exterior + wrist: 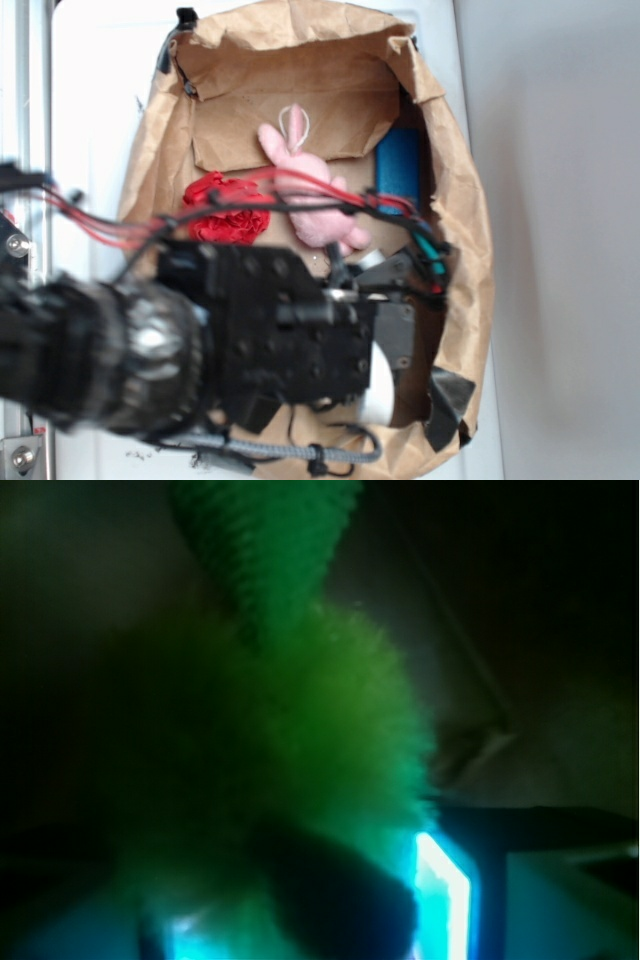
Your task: Grab the green animal.
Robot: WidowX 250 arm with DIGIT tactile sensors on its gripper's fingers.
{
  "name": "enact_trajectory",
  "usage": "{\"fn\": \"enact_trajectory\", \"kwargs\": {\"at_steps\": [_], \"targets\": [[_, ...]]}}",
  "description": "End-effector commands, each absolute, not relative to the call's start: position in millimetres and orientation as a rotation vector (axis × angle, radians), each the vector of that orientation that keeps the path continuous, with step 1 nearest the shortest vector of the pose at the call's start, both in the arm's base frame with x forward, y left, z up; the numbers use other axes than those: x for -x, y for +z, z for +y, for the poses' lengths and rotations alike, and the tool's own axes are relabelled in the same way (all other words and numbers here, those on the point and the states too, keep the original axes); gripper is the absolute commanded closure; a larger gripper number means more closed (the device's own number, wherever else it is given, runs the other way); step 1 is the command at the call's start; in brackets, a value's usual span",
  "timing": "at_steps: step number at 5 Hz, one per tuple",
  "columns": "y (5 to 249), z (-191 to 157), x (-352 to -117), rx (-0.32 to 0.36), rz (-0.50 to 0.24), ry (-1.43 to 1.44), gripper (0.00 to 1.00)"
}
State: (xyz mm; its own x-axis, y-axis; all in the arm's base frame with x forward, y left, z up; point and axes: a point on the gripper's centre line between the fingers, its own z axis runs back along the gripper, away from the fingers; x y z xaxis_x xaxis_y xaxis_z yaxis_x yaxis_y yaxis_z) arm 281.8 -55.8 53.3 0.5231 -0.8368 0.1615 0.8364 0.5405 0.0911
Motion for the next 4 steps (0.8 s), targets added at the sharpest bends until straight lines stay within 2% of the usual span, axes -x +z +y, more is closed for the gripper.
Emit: {"fn": "enact_trajectory", "kwargs": {"at_steps": [1, 2, 3, 4], "targets": [[151.2, 20.6, -271.4, 0.032, -0.448, -0.49, 1.0], [189.4, 53.2, -256.4, 0.052, -0.499, -0.226, 1.0], [201.4, 64.6, -257.8, 0.019, -0.463, -0.083, 1.0], [209.1, 64.3, -261.4, -0.027, -0.374, -0.026, 1.0]]}}
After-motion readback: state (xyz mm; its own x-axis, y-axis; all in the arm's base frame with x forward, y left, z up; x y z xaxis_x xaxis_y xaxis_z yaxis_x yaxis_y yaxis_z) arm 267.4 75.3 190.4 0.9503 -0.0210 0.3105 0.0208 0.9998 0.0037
